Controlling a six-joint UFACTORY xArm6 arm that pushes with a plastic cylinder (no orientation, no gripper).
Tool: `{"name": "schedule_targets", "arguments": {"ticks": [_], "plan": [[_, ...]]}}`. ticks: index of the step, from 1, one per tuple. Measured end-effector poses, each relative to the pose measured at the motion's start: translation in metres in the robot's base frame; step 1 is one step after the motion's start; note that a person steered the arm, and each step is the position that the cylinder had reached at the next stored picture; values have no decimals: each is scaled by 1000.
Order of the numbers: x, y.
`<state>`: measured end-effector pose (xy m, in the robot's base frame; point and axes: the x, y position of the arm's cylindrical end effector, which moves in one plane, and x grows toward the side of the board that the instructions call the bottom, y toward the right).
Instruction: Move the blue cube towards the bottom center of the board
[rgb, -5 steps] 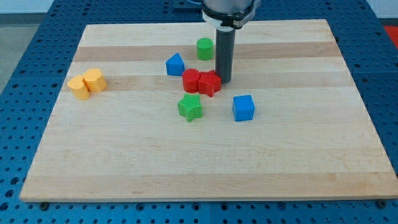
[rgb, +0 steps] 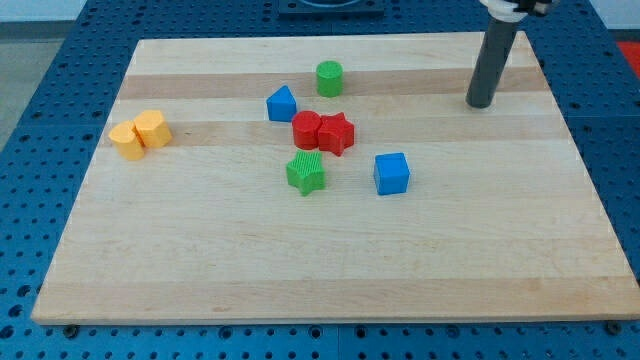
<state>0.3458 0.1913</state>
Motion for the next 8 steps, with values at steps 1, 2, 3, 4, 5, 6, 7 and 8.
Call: {"name": "schedule_targets", "arguments": {"ticks": [1, 2, 3, 4, 5, 6, 7, 8], "plan": [[26, -12], [56, -34], [74, -67], [94, -93], [119, -114], [140, -134], [143, -145], [124, -138]]}}
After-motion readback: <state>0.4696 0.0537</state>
